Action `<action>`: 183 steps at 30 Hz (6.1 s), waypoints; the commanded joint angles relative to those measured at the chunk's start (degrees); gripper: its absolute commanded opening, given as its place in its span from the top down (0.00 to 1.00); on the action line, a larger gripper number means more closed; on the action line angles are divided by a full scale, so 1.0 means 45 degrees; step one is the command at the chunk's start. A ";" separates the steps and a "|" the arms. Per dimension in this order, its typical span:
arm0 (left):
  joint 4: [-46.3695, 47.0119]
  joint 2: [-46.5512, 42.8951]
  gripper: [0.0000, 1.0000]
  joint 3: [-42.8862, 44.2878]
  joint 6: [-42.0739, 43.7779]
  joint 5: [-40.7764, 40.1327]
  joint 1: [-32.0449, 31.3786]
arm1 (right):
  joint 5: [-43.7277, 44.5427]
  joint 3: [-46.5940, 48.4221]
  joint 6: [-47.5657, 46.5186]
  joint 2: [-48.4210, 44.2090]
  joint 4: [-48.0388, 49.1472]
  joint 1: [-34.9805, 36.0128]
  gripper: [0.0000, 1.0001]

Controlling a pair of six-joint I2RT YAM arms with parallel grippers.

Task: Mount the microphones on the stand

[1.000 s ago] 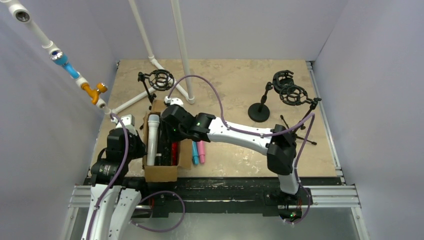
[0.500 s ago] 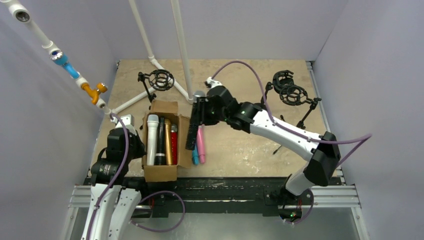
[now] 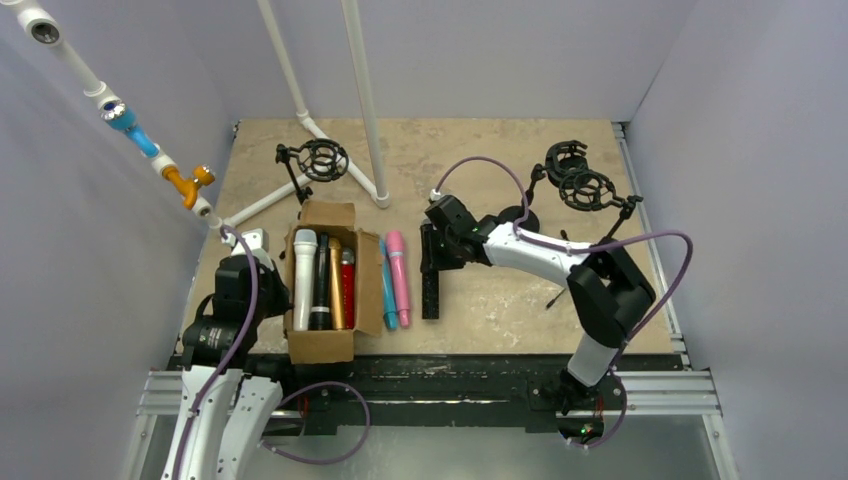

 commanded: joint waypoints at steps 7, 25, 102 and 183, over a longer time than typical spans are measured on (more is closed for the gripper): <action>0.1359 0.0039 1.00 0.0495 -0.0062 0.0026 -0.0018 | -0.0892 0.0769 0.0462 0.1447 0.2014 -0.0011 0.74; 0.1354 -0.0156 1.00 0.0428 -0.0096 0.0084 -0.0018 | 0.0720 0.2822 0.2118 -0.1906 0.0960 0.1395 0.39; 0.1547 -0.0297 1.00 0.0169 0.0158 0.0756 -0.0038 | -0.1301 0.5908 0.2946 0.4599 0.6567 0.4615 0.55; 0.1312 -0.0122 1.00 0.0850 0.0286 0.0395 -0.0038 | 0.0804 0.0179 0.1726 -0.1294 0.1199 -0.0374 0.44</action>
